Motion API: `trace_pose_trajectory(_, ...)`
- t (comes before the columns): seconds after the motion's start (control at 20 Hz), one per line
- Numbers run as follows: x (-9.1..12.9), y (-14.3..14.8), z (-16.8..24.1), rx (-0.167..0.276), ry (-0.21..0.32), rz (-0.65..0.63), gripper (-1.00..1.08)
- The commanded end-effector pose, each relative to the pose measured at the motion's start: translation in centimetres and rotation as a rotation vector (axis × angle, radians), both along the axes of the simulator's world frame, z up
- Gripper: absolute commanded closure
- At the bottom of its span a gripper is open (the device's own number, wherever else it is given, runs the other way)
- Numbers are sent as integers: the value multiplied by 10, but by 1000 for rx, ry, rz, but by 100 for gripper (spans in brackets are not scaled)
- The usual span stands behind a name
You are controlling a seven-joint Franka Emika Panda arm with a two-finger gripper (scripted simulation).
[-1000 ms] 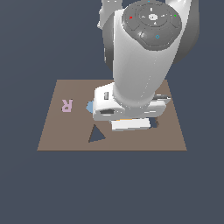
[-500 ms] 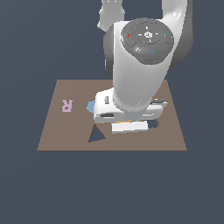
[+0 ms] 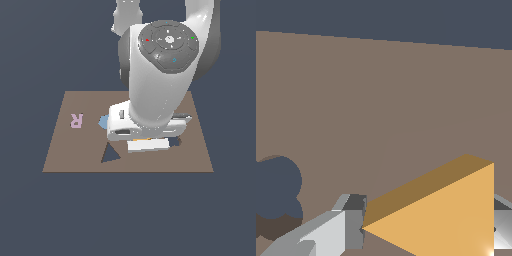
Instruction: Insert a designated object into the corresponding slot on a board.
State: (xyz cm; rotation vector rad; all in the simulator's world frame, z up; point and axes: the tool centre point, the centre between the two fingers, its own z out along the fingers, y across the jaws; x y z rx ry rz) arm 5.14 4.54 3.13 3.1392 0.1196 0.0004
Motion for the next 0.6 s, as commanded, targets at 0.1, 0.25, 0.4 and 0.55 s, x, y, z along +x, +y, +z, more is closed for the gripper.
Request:
trace_pose_trajectory(0.1,0,0,2,0,1,0,108)
trace_pose_trajectory(0.25,0,0,2,0,1,6,108)
trace_pose_trajectory(0.4,-1,-1,2,0,1,25,108)
trace_pose_trajectory(0.55,-2,-3,2,0,1,56,108)
